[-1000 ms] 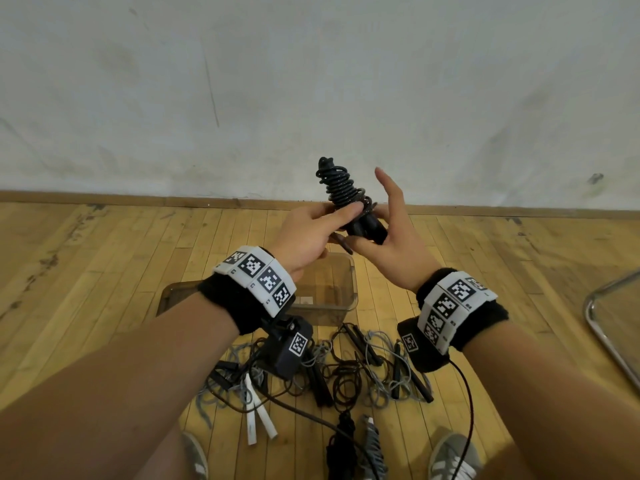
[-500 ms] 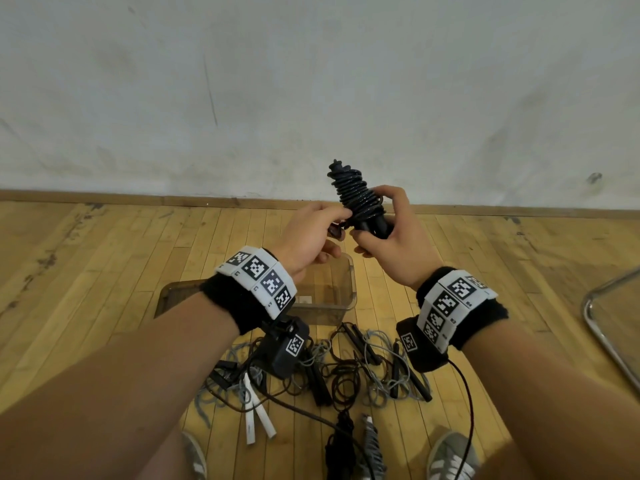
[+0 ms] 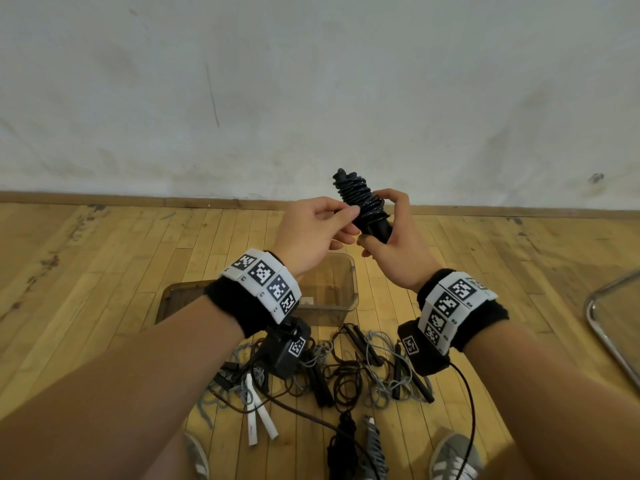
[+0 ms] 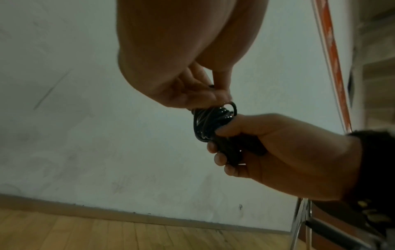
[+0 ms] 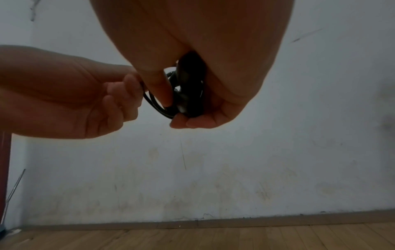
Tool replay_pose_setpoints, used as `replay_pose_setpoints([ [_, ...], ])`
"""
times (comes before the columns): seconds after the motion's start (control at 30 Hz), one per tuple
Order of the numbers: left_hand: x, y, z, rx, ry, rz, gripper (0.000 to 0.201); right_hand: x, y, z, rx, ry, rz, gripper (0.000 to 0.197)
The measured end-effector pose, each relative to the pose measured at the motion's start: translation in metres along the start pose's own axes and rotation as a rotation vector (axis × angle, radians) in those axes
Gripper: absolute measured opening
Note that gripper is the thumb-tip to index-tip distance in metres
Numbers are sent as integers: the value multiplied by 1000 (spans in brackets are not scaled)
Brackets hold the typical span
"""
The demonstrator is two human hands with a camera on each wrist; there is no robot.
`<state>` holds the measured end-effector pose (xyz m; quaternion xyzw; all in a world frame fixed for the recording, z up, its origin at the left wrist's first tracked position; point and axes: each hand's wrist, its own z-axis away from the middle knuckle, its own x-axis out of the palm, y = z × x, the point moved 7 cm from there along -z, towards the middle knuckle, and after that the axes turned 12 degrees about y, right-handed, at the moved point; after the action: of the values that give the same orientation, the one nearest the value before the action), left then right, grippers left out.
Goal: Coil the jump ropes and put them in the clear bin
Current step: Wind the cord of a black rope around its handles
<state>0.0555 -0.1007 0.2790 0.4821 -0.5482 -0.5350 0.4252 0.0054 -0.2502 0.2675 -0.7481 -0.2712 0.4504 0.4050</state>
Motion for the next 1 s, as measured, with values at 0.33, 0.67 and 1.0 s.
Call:
replay_pose_setpoints([
  [0.33, -14, 6, -7, 163, 237, -180, 16, 6, -6, 3, 38, 27, -107, 37],
  [0.67, -3, 3, -2, 132, 140, -124, 12, 13, 1, 1, -6, 0, -81, 40],
  [1.0, 5, 2, -1, 167, 37, -63, 15, 6, -3, 4, -1, -6, -169, 35],
])
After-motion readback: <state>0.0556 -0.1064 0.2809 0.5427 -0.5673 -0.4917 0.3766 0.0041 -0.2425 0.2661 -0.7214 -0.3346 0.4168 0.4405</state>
